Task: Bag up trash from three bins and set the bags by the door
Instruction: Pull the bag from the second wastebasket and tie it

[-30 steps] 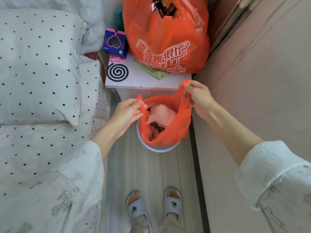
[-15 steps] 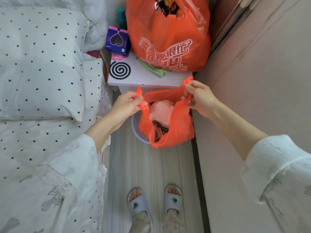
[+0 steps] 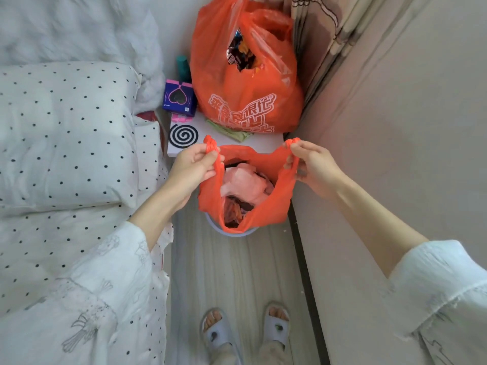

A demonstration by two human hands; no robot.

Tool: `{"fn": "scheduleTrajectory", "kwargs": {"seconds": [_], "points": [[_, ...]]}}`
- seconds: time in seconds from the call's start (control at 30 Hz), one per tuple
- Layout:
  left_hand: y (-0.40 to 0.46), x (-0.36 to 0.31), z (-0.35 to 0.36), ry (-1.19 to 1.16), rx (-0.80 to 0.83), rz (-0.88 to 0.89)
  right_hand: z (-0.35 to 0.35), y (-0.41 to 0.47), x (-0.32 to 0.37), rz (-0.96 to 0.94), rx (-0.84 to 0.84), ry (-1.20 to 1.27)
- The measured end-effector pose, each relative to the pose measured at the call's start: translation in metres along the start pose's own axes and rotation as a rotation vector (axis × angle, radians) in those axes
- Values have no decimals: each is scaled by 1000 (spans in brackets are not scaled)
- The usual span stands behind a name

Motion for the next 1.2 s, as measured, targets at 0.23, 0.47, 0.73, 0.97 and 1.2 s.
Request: {"fn": "scheduleTrajectory", "kwargs": {"seconds": [0.23,0.47,0.73,0.97,1.2], "points": [[-54,-46,12,130,-93,155,-8,-65,19,-42,101,-31],[-122,-6,43,187,-148,91,-28,-123,-20,-43,150,-186],[-164,125,81,259,-118,-114,-55,-121,-138,-44,87,-387],[-137,253,96,408,-150,-38,-69,-88,-268,-60,-32,-237],[-102,348,109,181,-206,172,-63,-44,-361,-176,-4,-71]]}}
Point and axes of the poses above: each hand's wrist, its own y-axis towards the middle knuckle, its own z-axis out of the palm, x = y × z, the point moved 8 cm from there along y, towards the middle knuckle, and after that the axes turned 8 degrees about y, right-handed, at the moved point
